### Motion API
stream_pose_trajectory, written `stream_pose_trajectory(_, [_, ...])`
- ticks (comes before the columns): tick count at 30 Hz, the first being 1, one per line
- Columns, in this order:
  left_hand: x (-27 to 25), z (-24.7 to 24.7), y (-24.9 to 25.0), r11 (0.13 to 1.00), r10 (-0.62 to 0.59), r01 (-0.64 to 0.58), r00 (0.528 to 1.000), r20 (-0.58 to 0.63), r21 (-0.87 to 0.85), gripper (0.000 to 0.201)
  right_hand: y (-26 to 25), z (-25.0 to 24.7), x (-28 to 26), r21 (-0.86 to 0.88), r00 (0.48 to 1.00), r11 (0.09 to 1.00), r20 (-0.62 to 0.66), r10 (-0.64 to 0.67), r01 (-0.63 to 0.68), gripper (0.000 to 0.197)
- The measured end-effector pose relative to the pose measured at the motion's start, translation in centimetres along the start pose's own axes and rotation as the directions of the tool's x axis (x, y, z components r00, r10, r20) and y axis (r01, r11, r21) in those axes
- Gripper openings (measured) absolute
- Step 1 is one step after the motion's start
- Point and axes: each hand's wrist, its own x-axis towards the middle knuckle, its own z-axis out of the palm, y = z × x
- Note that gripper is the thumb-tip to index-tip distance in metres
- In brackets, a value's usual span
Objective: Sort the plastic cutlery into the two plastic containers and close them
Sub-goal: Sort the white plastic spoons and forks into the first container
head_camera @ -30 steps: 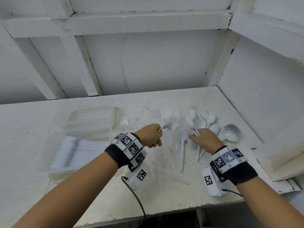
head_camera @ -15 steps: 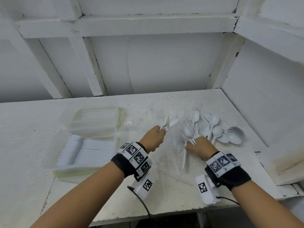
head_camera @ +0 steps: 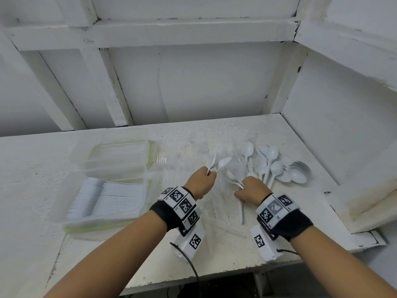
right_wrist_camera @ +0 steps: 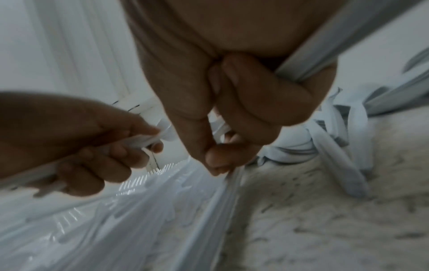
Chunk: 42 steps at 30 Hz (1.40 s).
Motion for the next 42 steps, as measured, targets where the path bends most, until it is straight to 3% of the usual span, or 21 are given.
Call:
stream_pose_trajectory(4, [0.0, -0.3, -0.6, 1.000, -0.008, 0.008, 1.000, -0.012, -0.002, 0.020, 0.4, -0.2, -0.8, -0.113, 1.000, 0.994, -0.007, -0.010, 0.009, 0.038])
stream_pose_trajectory(8, [-0.1, -0.2, -0.8, 1.000, -0.008, 0.008, 1.000, 0.000, 0.001, 0.020, 0.2, 0.3, -1.2, -0.181, 1.000, 0.983, 0.009, -0.022, 0.023, 0.032])
stream_pose_trajectory(11, [-0.2, -0.3, -0.9, 1.000, 0.002, -0.002, 1.000, -0.005, -0.003, 0.020, 0.3, -0.6, -1.3, 0.066, 0.997, 0.997, 0.060, -0.051, 0.047, 0.029])
stream_pose_trajectory(15, [-0.1, -0.6, -0.8, 1.000, 0.003, -0.003, 1.000, -0.011, -0.009, 0.019, -0.4, -2.0, -2.3, 0.395, 0.988, 0.918, 0.148, -0.036, -0.026, 0.026])
stream_pose_trajectory(21, [0.0, -0.8, -0.4, 0.998, 0.036, -0.038, 0.998, -0.042, -0.055, 0.025, -1.7, -3.6, -2.6, 0.720, 0.953, 0.651, 0.301, 0.021, -0.242, 0.016])
stream_pose_trajectory(23, [0.0, -0.6, -0.2, 0.995, 0.080, -0.083, 0.995, -0.060, -0.048, 0.029, -1.7, -4.4, -3.0, 0.752, 0.970, 0.631, 0.244, 0.003, -0.192, 0.015])
stream_pose_trajectory(26, [0.2, 0.3, 0.4, 0.992, 0.112, -0.114, 0.992, -0.061, -0.048, 0.034, -1.4, -5.4, -3.5, 0.694, 0.999, 0.719, 0.031, 0.019, -0.036, 0.019])
stream_pose_trajectory(30, [0.6, 2.6, 1.4, 0.996, 0.030, -0.027, 0.999, 0.042, -0.085, 0.026, -0.1, -5.9, -3.2, 0.652, 0.976, 0.758, -0.179, 0.126, 0.022, 0.024])
stream_pose_trajectory(32, [0.9, 4.2, 1.9, 0.999, 0.009, -0.016, 0.992, 0.123, 0.049, 0.027, 0.4, -5.8, -3.1, 0.642, 0.958, 0.766, -0.245, 0.149, 0.045, 0.025])
stream_pose_trajectory(37, [2.3, 6.7, 2.6, 0.881, 0.040, -0.105, 0.988, 0.148, 0.461, 0.033, 1.1, -4.8, -3.2, 0.669, 0.958, 0.741, -0.247, 0.145, 0.060, 0.025])
stream_pose_trajectory(42, [2.3, 6.7, 2.8, 0.842, 0.044, -0.115, 0.988, 0.146, 0.527, 0.035, 1.6, -4.0, -3.1, 0.672, 0.958, 0.735, -0.260, 0.121, 0.089, 0.027])
